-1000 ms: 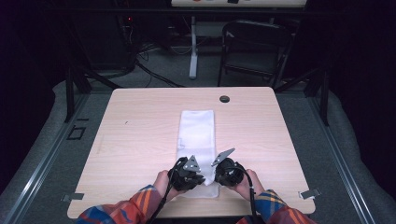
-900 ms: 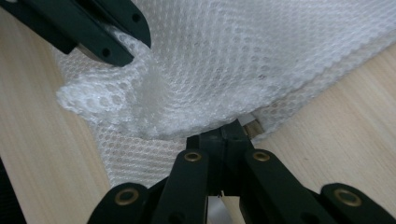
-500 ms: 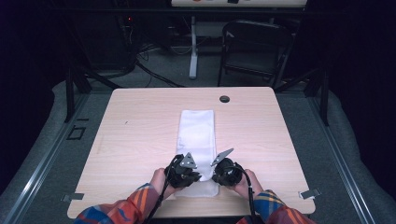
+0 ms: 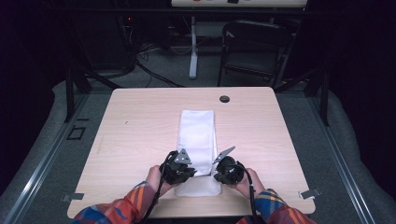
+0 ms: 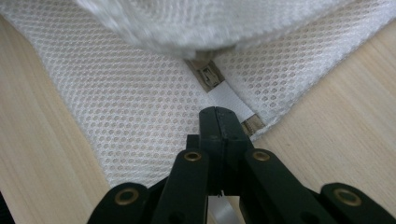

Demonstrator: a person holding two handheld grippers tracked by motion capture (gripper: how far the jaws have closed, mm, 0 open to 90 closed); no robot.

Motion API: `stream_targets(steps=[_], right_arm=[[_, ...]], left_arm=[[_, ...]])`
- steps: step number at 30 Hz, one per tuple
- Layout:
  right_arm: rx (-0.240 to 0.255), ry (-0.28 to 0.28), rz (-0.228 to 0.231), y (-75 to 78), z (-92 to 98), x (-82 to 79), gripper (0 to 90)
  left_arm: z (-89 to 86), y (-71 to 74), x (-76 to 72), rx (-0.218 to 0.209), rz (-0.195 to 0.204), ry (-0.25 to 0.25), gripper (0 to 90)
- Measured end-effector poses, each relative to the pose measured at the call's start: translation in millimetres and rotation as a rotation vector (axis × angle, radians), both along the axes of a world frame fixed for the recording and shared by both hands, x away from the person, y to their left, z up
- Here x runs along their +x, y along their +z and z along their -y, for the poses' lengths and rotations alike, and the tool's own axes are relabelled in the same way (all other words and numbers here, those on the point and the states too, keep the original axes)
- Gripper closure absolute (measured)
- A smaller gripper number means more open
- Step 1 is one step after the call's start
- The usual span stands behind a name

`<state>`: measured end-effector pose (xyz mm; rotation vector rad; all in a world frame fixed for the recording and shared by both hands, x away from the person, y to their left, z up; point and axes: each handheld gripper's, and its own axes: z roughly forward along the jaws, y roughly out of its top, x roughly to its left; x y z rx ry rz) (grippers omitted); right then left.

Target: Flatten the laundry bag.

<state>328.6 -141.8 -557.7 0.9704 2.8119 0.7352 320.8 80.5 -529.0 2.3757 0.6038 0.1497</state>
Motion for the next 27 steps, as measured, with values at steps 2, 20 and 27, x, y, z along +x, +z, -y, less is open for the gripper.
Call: stream_targets(steps=[2,20,27], right_arm=[[0.000,-0.004,-0.002,0.0,0.9,0.3,90.0],[-0.031,-0.012,-0.018,2.0,5.1,1.5,90.0],[-0.005,-0.032,-0.049,3.1,8.6,3.7,90.0]], left_arm=[[-3.3,1.5,0.5,-0.003,0.000,0.012,85.3],[-37.7,15.1,0.9,-0.018,0.014,0.091,85.2],[-36.6,14.3,-1.7,-0.019,0.003,0.085,85.1]])
